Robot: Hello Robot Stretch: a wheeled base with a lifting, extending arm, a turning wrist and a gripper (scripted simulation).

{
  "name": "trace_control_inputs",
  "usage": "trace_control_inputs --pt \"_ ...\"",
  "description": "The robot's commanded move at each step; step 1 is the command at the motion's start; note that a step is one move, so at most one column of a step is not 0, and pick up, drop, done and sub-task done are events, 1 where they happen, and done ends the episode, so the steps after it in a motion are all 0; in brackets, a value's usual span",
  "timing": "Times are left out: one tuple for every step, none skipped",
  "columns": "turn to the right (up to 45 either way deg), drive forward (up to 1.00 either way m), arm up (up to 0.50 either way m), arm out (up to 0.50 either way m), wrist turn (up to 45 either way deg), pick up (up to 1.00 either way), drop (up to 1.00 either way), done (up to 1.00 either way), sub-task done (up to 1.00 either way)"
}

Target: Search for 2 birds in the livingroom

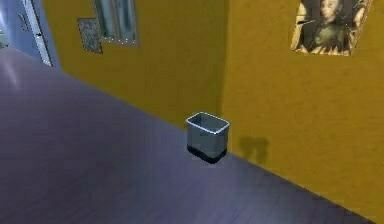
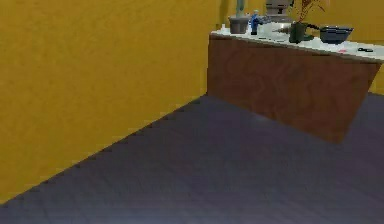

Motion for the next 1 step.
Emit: trace_control_inputs --pt "39.0 0.00 0.00 0.00 0.0 0.00 0.00 0.00 0.00"
